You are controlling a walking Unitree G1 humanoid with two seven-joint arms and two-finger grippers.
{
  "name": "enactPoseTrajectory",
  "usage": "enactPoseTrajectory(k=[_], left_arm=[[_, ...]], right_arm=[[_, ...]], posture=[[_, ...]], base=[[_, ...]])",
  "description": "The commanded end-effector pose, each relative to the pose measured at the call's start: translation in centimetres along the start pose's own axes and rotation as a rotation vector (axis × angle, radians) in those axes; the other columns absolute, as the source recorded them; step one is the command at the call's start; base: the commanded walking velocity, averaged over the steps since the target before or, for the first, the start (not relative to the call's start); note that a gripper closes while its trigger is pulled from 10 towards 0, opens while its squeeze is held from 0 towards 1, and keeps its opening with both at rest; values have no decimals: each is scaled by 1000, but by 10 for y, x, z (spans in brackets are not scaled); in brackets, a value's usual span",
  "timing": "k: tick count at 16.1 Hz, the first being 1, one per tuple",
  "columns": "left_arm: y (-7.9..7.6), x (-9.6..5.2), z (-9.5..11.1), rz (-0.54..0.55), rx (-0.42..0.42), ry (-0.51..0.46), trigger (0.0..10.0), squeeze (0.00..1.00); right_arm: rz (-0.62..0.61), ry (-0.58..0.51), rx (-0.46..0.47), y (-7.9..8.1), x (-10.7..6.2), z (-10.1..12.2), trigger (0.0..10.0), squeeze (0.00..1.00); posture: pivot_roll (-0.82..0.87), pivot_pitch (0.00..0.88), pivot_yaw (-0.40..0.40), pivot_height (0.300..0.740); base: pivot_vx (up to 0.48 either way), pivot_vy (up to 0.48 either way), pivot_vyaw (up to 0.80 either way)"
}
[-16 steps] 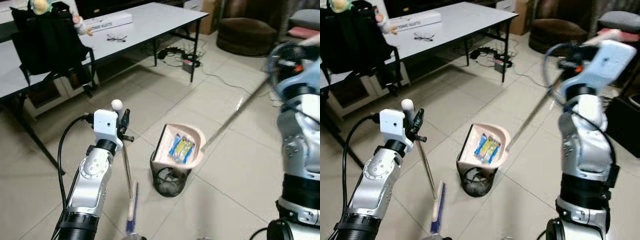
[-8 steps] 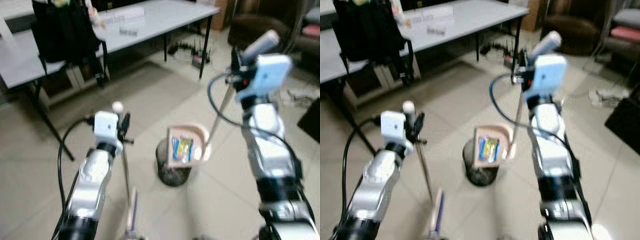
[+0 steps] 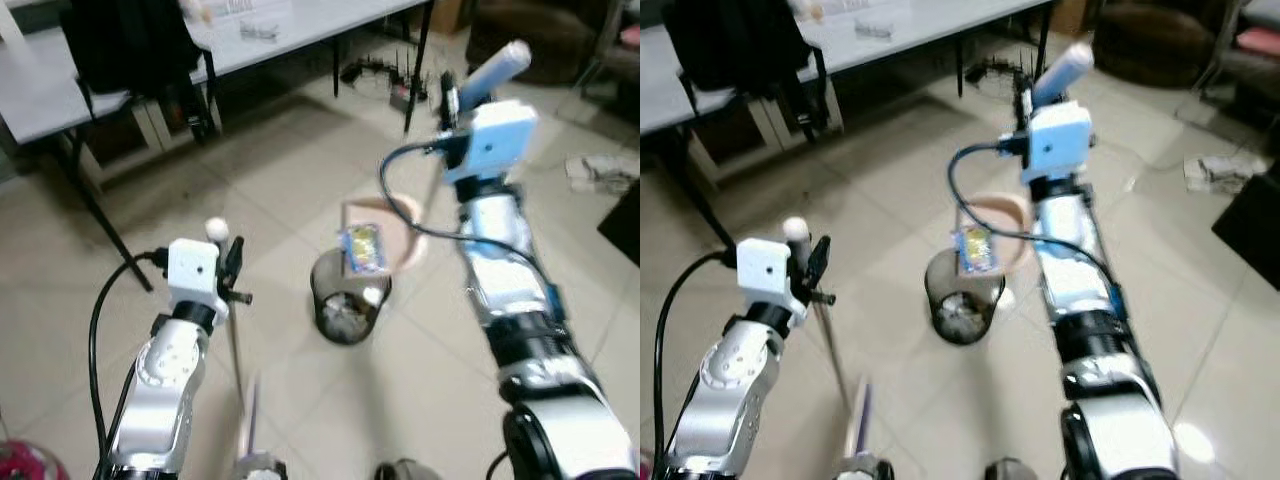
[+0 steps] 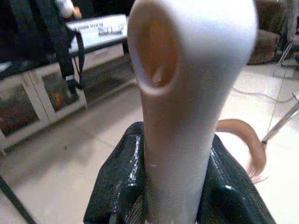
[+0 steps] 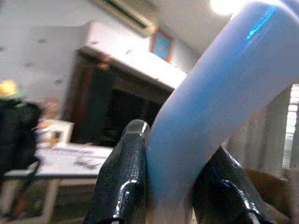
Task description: Sweep floor
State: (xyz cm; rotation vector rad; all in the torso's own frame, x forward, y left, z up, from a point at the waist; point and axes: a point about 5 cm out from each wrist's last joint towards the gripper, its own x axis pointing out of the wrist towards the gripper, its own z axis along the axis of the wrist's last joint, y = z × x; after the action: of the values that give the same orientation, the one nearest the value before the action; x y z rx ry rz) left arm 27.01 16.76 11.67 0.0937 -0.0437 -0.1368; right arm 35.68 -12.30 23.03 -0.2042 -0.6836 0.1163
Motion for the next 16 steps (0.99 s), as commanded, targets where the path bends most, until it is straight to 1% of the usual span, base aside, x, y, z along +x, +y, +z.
enactPoseTrajectory(k=[1, 4, 6, 9, 10, 11, 12, 14, 15, 16], left_arm=[[0, 0, 11, 3, 14, -43, 10000, 0], [0, -5, 13, 16, 16, -37, 10000, 0], [2, -9, 13, 21, 21, -29, 10000, 0], [4, -12, 13, 22, 26, -19, 10000, 0], [4, -12, 13, 22, 26, -18, 10000, 0], [3, -11, 13, 19, 27, -14, 10000, 0], [3, -11, 13, 17, 27, -13, 10000, 0], [1, -10, 13, 14, 24, -12, 10000, 0], [0, -9, 13, 10, 21, -11, 10000, 0], [-1, -8, 12, 7, 19, -11, 10000, 0]], right_arm=[[62, -85, -20, 10, 9, 13, 10000, 0], [156, -153, -72, 34, 10, 15, 10000, 0], [183, -201, -103, 42, 14, 18, 10000, 0], [253, -247, -116, 54, 16, 22, 10000, 0], [263, -252, -117, 56, 16, 22, 10000, 0], [350, -293, -149, 67, 12, 23, 10000, 0], [414, -314, -175, 74, 10, 24, 10000, 0], [503, -345, -231, 83, 2, 23, 10000, 0], [546, -354, -259, 85, -4, 20, 10000, 0], [562, -350, -275, 85, -8, 17, 10000, 0]], posture=[[98, 133, 41, 740], [121, 147, 30, 740], [127, 150, 30, 740], [131, 147, 32, 740], [131, 147, 33, 740], [128, 146, 33, 740], [126, 144, 32, 740], [119, 142, 30, 740], [116, 138, 30, 740], [113, 135, 31, 740]], base=[[0, 0, 0], [0, 0, 0], [0, 0, 0], [0, 0, 0], [0, 0, 0], [0, 0, 0], [0, 0, 0], [0, 0, 0], [0, 0, 0], [0, 0, 0]])
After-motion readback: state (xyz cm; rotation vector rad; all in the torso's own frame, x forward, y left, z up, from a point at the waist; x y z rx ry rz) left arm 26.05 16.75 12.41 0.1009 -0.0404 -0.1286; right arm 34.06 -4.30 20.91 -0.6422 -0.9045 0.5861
